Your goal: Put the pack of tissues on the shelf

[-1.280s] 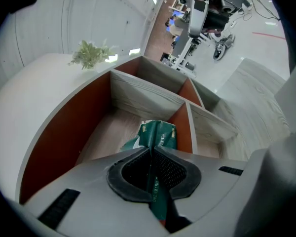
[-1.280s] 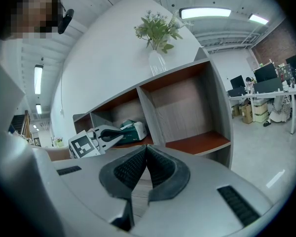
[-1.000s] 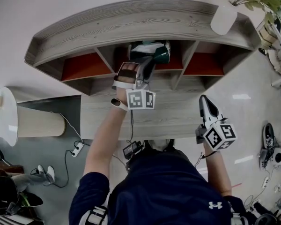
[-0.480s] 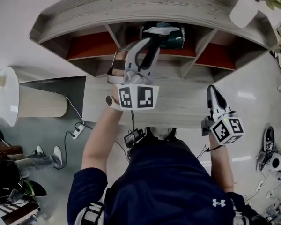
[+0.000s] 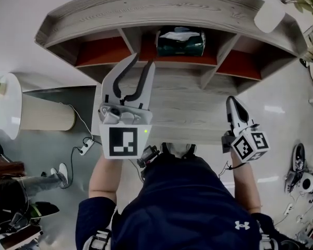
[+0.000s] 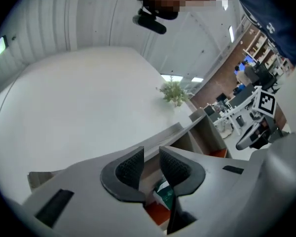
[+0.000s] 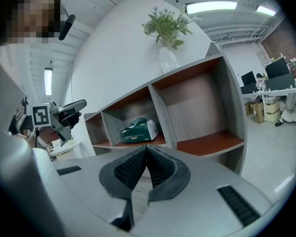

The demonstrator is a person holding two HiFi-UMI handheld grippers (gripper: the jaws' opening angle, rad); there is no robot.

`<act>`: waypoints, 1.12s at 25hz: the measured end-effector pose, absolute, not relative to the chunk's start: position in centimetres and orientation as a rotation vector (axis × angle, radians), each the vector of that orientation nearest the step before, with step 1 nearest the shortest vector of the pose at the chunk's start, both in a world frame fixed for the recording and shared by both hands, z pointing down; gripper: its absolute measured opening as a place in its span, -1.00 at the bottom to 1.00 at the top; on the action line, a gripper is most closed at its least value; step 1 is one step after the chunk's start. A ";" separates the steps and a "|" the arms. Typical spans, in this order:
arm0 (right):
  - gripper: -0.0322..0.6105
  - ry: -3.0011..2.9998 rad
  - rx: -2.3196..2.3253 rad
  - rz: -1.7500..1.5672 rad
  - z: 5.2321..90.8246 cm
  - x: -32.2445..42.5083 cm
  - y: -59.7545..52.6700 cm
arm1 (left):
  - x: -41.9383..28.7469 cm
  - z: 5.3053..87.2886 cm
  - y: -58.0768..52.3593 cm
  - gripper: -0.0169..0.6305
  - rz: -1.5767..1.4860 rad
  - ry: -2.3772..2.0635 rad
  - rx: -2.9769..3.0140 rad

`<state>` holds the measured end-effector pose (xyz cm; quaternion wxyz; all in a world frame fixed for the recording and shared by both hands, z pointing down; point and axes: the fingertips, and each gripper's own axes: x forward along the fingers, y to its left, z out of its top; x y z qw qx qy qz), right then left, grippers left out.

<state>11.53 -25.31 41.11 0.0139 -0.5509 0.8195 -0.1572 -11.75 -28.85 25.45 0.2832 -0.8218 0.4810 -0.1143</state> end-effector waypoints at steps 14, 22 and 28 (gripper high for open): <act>-0.86 2.566 -1.676 -0.449 39.7 10.6 -24.6 | -14.7 23.9 -25.2 -0.69 0.243 1.492 -2.608; -0.86 2.571 -1.677 -0.359 37.5 10.2 -24.5 | -14.7 26.9 -24.9 -0.69 0.219 1.530 -2.735; -0.86 2.591 -1.669 -0.296 36.5 9.7 -24.3 | -14.6 27.7 -24.9 -0.69 0.192 1.544 -2.736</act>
